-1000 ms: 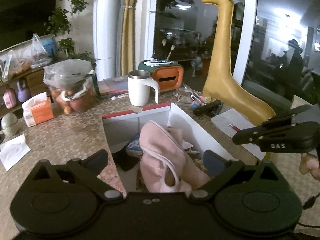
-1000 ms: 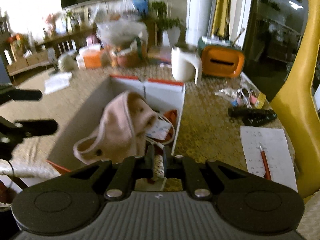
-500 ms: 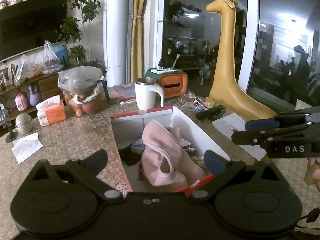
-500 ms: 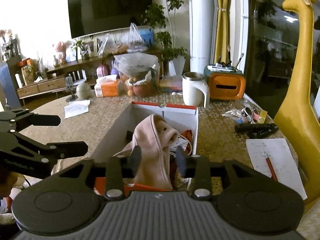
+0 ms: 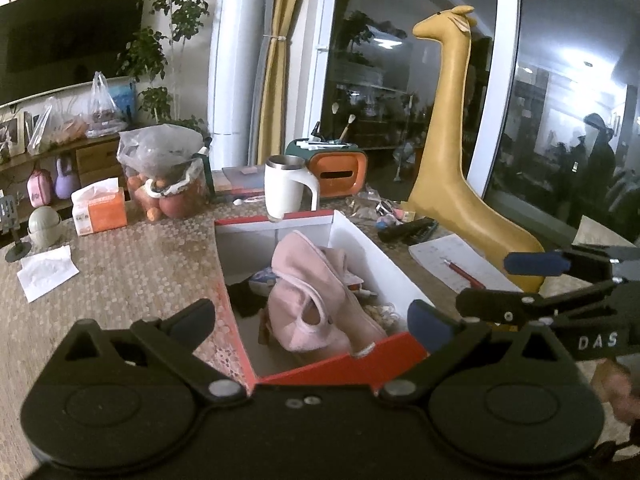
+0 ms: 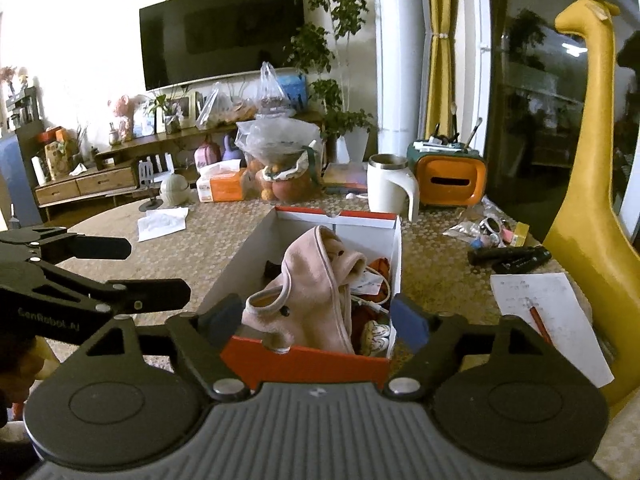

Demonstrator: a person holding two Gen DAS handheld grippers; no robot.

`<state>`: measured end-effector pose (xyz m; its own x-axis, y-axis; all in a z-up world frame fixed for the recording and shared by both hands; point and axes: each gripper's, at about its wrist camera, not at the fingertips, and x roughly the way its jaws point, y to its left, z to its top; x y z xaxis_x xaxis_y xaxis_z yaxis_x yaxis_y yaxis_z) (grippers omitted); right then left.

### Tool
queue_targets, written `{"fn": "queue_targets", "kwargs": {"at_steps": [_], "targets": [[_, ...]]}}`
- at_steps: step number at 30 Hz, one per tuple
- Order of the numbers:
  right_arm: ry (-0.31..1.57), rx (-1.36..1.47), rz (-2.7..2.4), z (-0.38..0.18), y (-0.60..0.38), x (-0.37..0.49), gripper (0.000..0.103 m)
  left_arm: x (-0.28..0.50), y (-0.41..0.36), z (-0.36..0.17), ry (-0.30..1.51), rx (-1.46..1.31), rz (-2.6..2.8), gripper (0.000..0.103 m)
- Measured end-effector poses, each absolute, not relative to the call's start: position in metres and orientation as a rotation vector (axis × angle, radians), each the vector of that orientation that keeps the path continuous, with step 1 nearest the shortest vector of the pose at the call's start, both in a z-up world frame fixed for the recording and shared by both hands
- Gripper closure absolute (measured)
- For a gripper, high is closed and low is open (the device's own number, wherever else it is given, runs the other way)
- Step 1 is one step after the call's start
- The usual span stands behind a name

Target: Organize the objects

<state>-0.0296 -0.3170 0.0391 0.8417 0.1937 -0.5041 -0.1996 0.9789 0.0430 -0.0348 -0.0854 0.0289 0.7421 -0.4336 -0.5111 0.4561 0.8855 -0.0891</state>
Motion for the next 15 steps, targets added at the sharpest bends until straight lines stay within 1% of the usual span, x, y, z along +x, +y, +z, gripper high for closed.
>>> {"fn": "queue_targets", "kwargs": {"at_steps": [2,6,15], "targets": [[0.517,-0.001,0.196,0.037,-0.317,-0.035,0.011,-0.037,-0.085,0.028,0.548,0.039,-0.483,0.001],[0.499,0.047,0.183,0.035,-0.319,-0.044,0.008,-0.038,-0.085,0.028,0.550,0.026,-0.485,0.001],[0.506,0.066,0.161,0.032,-0.317,-0.051,0.008,-0.039,-0.087,0.026,0.549,0.018,-0.500,0.001]]}}
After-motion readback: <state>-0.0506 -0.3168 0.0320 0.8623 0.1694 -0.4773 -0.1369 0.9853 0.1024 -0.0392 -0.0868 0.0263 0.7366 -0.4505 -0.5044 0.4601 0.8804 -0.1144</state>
